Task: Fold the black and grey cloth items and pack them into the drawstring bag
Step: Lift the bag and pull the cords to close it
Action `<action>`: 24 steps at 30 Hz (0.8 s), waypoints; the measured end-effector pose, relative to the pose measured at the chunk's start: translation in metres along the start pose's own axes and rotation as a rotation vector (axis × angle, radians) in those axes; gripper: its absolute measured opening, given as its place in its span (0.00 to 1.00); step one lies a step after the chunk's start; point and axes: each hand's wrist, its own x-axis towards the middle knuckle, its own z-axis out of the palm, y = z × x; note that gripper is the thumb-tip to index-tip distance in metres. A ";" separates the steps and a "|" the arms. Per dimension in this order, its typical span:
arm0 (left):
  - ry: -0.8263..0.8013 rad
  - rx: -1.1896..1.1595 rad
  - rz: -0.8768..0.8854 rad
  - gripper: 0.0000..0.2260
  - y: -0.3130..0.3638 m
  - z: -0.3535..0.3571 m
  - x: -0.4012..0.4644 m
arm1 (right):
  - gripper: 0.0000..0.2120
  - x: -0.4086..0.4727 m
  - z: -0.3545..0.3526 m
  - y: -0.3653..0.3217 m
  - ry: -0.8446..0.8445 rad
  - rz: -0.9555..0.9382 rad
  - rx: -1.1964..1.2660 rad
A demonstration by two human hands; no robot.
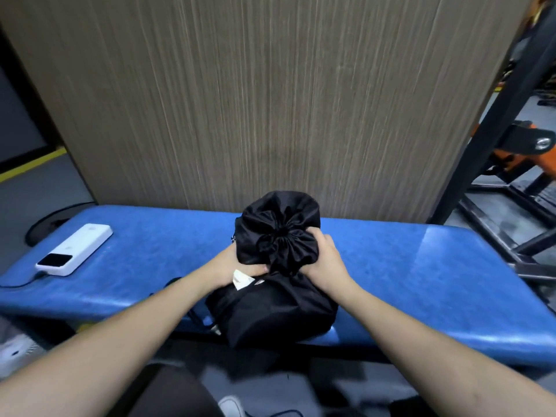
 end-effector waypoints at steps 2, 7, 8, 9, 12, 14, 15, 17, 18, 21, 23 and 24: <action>-0.028 -0.007 0.023 0.26 0.014 0.008 0.004 | 0.33 -0.003 -0.016 0.003 0.043 0.005 0.011; -0.092 0.006 0.141 0.26 0.076 0.063 0.033 | 0.33 -0.016 -0.091 0.017 0.146 0.058 -0.008; -0.105 0.004 0.169 0.25 0.090 0.079 0.040 | 0.32 -0.020 -0.111 0.022 0.166 0.072 -0.021; -0.119 0.006 0.196 0.25 0.103 0.096 0.048 | 0.32 -0.024 -0.131 0.029 0.184 0.091 -0.031; -0.188 -0.002 0.221 0.26 0.134 0.151 0.073 | 0.33 -0.035 -0.192 0.052 0.241 0.141 -0.095; -0.226 -0.003 0.221 0.29 0.149 0.184 0.088 | 0.33 -0.041 -0.225 0.072 0.269 0.196 -0.140; -0.248 -0.006 0.229 0.28 0.156 0.199 0.094 | 0.34 -0.044 -0.239 0.083 0.276 0.224 -0.155; -0.298 0.008 0.239 0.26 0.165 0.224 0.105 | 0.35 -0.047 -0.261 0.107 0.274 0.277 -0.171; -0.311 0.019 0.229 0.25 0.168 0.234 0.110 | 0.36 -0.048 -0.268 0.118 0.265 0.301 -0.174; -0.305 0.093 0.222 0.28 0.166 0.259 0.120 | 0.37 -0.058 -0.274 0.140 0.224 0.348 -0.212; -0.245 0.237 0.221 0.35 0.160 0.271 0.122 | 0.39 -0.065 -0.270 0.146 0.195 0.368 -0.247; -0.218 0.302 0.215 0.36 0.156 0.274 0.122 | 0.40 -0.067 -0.267 0.150 0.189 0.364 -0.265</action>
